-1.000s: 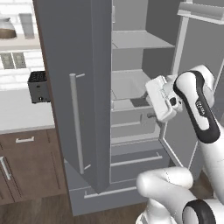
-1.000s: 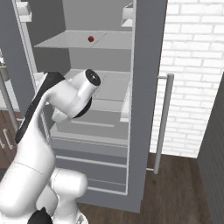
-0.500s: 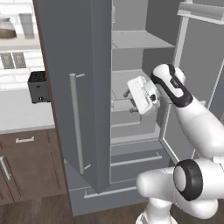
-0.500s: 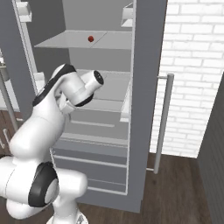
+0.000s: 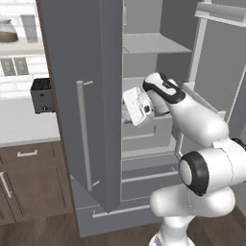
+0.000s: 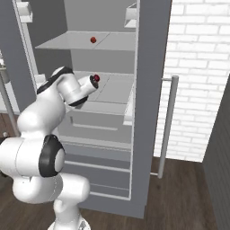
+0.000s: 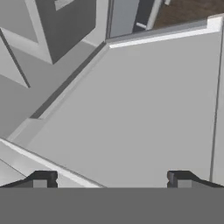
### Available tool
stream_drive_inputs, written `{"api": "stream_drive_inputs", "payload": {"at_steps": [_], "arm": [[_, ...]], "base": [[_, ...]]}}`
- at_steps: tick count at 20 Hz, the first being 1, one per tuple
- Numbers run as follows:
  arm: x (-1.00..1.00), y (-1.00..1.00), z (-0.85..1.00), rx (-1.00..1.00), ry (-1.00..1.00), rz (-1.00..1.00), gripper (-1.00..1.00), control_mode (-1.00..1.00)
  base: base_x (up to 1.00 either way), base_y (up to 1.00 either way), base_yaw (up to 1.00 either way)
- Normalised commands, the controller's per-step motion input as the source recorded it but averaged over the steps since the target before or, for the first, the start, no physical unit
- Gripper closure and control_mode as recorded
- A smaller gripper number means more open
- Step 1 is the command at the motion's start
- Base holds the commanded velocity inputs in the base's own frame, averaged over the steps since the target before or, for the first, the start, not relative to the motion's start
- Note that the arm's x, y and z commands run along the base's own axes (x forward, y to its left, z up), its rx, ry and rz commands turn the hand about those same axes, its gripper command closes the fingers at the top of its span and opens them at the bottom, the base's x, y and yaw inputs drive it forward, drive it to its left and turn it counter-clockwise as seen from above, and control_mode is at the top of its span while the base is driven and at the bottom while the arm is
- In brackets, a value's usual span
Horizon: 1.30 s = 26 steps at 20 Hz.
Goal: Take the strawberry from the fridge and place it on top of the pancake, located on the dining counter.
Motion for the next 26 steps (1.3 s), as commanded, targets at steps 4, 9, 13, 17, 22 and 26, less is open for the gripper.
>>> {"api": "stream_drive_inputs", "payload": {"at_steps": [4, 9, 13, 17, 22, 26], "arm": [[0.09, 0.29, -0.2, 0.02, 0.0, 0.0, -1.0, -1.0], [0.01, 0.18, -0.11, 0.0, 0.0, 0.01, -1.0, -1.0], [-0.17, 0.48, -0.07, 0.0, 0.0, 0.05, -1.0, -1.0], [-0.32, 0.54, 0.0, 0.0, 0.0, 0.04, -1.0, -1.0], [-0.4, 0.58, 0.0, 0.0, -0.02, 0.03, -1.0, -1.0], [-0.4, 0.54, 0.0, 0.0, 0.0, 0.03, -1.0, -1.0]], "base": [[0.0, 0.0, 0.0], [0.0, 0.0, 0.0], [0.0, 0.0, 0.0], [0.0, 0.0, 0.0], [0.0, 0.0, 0.0], [0.0, 0.0, 0.0]]}}
